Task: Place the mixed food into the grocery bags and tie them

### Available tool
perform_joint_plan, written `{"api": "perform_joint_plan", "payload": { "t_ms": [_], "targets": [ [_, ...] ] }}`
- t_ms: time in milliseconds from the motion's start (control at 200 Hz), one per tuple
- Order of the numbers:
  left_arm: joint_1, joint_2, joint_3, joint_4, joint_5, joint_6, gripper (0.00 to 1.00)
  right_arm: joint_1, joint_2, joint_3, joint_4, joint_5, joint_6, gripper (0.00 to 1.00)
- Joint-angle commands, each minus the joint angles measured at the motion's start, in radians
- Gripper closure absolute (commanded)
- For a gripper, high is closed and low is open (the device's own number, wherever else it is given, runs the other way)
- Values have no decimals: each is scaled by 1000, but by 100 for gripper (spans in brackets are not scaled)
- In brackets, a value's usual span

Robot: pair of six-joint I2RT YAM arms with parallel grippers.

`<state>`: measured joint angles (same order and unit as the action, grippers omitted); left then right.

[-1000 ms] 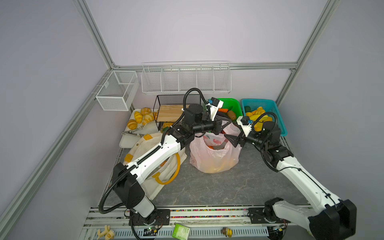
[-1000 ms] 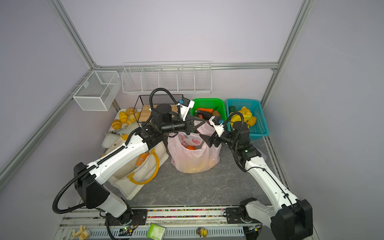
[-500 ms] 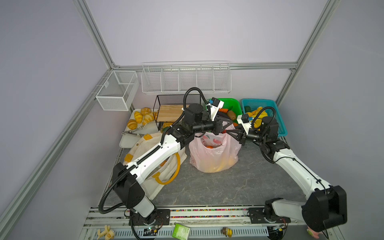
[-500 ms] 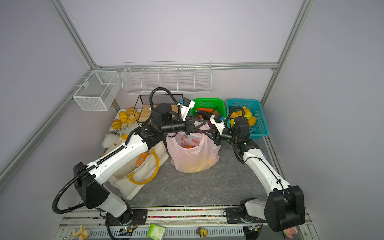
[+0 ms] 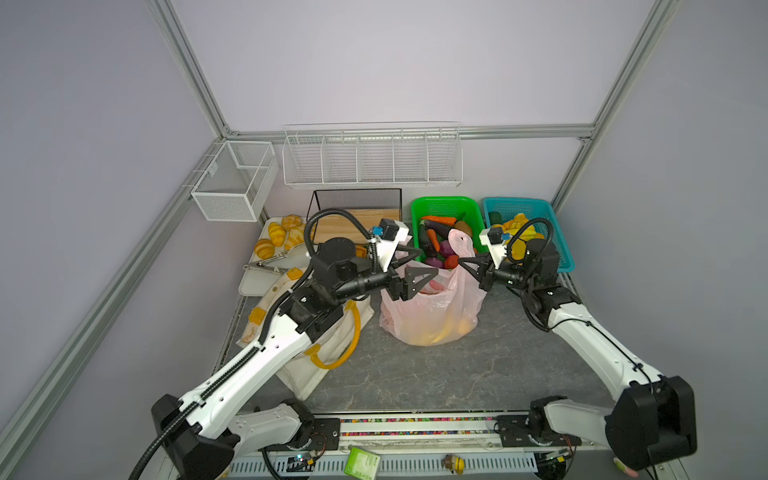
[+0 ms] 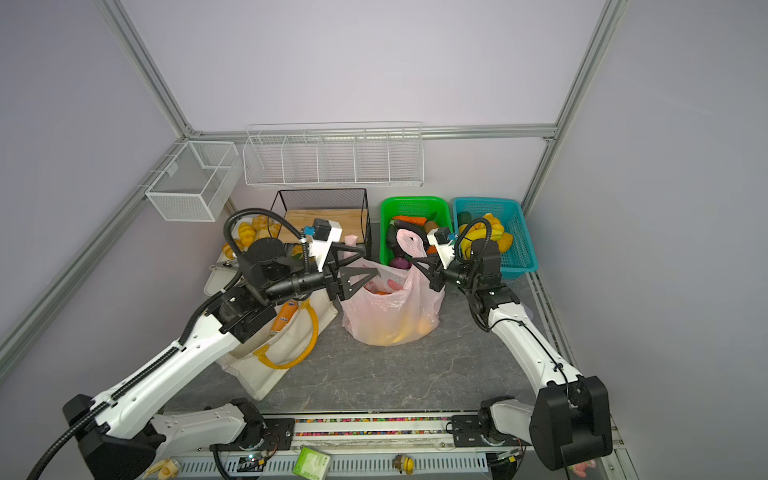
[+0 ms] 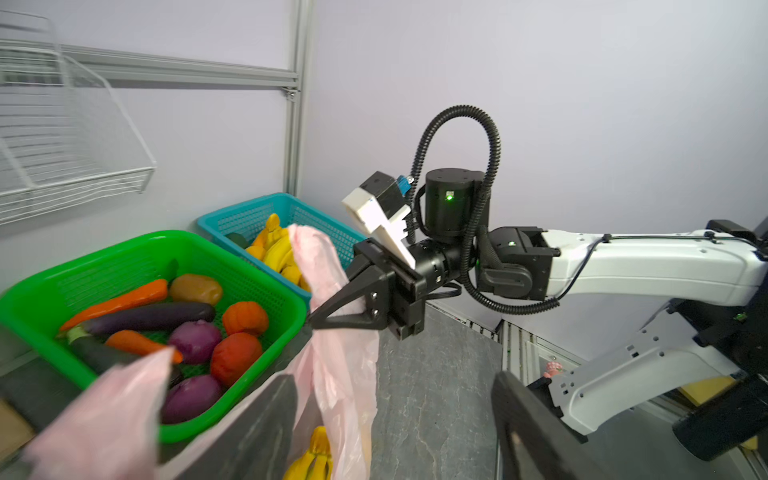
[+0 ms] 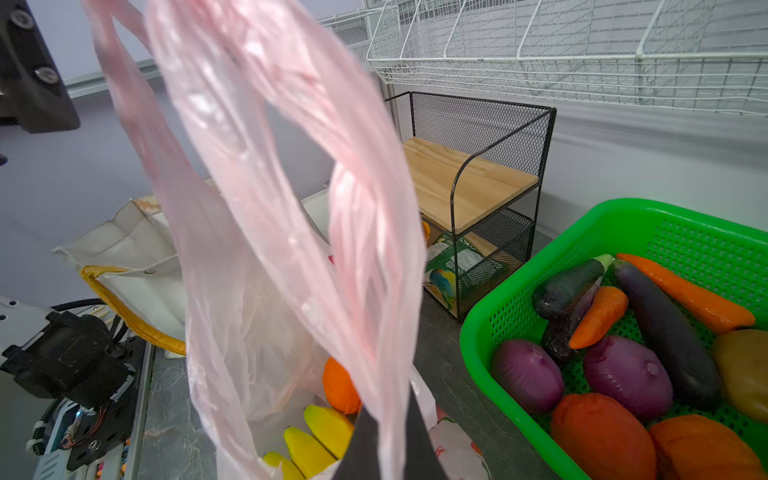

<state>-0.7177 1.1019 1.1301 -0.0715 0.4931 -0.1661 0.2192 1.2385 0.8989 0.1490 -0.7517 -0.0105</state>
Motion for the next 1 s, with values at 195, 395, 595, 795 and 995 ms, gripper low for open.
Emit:
{"api": "perform_joint_plan", "payload": {
  "t_ms": [195,395,595,795,995],
  "targets": [
    [168,-87,-150,13,-57,9,19,-5,-15,-12,-21,22,7,93],
    [180,10,-166,131,35,114,12,-5,-17,-12,-26,19,4,93],
    [208,104,-155,182,121,174,10,-6,-35,-14,-34,18,3,93],
    [245,149,-168,270,217,176,16,-4,-31,-14,-42,12,0,93],
    [251,197,-162,327,248,175,31,-5,-28,-11,-51,14,-5,93]
  ]
}}
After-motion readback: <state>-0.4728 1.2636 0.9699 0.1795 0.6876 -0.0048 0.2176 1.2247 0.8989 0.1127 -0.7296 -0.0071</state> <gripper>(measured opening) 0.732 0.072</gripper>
